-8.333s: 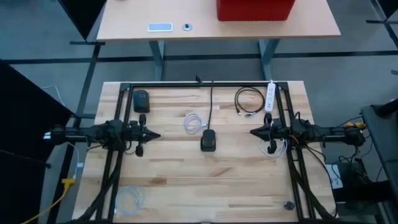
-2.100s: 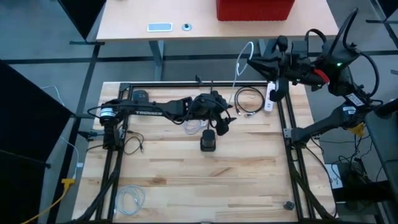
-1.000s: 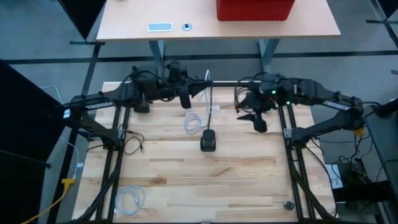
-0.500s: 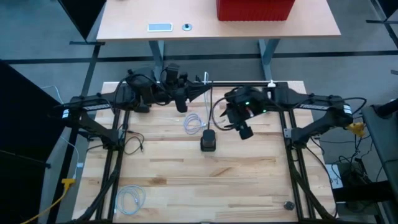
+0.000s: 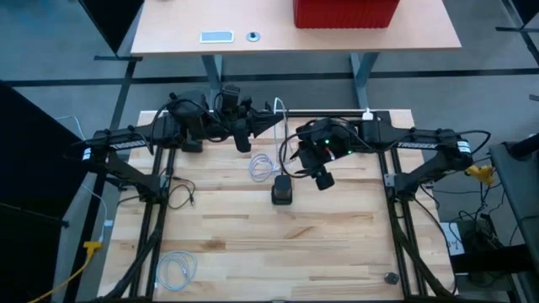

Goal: Insert USB
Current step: Insert the white charger cable into the black charger adapter

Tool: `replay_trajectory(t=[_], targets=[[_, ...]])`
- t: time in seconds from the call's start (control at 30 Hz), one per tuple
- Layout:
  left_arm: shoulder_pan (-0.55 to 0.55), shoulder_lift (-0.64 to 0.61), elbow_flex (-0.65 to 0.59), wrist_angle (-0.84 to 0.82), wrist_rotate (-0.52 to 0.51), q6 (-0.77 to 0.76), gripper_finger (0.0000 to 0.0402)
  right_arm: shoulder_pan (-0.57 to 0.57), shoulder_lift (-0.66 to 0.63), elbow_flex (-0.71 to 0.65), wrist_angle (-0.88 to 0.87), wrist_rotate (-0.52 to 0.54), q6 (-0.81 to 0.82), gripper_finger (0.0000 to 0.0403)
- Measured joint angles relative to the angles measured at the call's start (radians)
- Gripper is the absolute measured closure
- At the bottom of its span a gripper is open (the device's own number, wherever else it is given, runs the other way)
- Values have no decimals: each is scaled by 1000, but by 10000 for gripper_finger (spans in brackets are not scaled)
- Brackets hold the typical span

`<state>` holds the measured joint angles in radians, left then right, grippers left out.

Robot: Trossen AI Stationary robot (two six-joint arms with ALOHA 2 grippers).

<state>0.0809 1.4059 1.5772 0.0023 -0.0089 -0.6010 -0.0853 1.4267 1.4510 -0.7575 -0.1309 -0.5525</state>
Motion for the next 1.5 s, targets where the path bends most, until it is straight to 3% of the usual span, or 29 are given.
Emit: replay_trajectory(t=[0.6, 0.93, 1.0, 1.5], targets=[[-6, 0, 0, -19, 1, 0, 401, 0, 49, 1, 67, 2, -50, 300], [-9, 0, 0, -36, 2, 6, 401, 0, 47, 44, 73, 4, -2, 391], [-9, -1, 0, -42, 1, 10, 399, -7, 26, 44, 64, -1, 26, 395], [-11, -36, 0, -261, -44, 147, 272, -69, -186, 19, 15, -52, 270, 401]])
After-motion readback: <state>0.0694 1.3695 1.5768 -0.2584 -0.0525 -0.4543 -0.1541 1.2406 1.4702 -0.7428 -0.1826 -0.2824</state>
